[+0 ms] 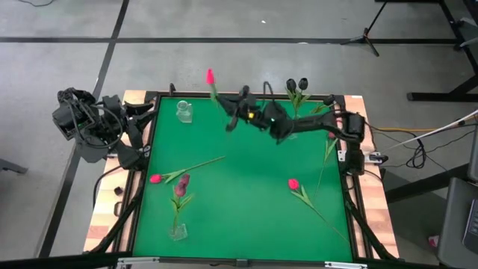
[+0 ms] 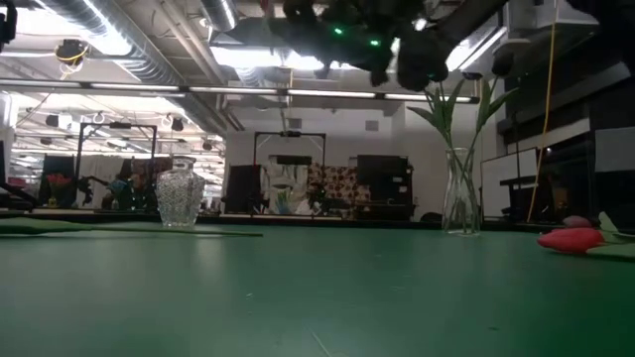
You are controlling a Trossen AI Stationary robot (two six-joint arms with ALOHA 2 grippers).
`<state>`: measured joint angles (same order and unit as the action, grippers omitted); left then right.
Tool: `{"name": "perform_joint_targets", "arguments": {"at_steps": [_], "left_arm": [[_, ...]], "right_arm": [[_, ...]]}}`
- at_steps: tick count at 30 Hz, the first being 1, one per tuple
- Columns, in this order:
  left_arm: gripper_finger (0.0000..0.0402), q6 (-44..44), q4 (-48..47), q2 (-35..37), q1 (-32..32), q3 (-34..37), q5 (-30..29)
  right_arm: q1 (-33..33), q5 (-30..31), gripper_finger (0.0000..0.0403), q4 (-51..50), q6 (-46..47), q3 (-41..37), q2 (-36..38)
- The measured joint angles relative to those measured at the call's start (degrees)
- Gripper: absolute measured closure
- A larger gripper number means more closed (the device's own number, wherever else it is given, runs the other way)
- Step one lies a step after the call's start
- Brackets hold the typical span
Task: Sort flowers into vase by color
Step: Put the right pink flower into the top left transparent vase
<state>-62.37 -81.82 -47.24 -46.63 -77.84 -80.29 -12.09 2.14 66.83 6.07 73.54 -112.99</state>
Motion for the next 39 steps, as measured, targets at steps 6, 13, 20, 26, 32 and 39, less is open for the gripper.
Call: {"name": "perform_joint_targets", "arguments": {"at_steps": [6, 13, 20, 26, 32, 39], "left_arm": [[0.0257, 1.31, -0.02, 0.00, -0.01, 0.00, -0.06], [0.0257, 1.51, -0.04, 0.00, -0.02, 0.00, -0.02], [0.0257, 1.51, -0.07, 0.00, 0.00, 0.00, -0.17], [0.0257, 1.47, -2.30, 0.00, 0.00, 0.00, -0.65], [0.0257, 1.06, -3.03, 0.00, 0.00, 0.00, -1.49], [0.0257, 0.73, -3.10, 0.04, 0.09, 1.45, -6.42]], "right_arm": [[-1.29, -12.59, 0.0403, -0.49, -11.95, 16.15, -8.60], [-3.71, -22.57, 0.0403, 1.24, -11.87, 32.29, -19.70], [-5.85, -27.63, 0.0403, 1.68, -7.68, 51.11, -30.84], [-7.51, -29.10, 0.0403, 1.64, -5.70, 61.24, -36.86], [-8.36, -27.32, 0.0403, 4.08, -6.62, 61.42, -38.37], [-8.51, -30.68, 0.0403, 3.62, -4.46, 61.35, -38.90]]}}
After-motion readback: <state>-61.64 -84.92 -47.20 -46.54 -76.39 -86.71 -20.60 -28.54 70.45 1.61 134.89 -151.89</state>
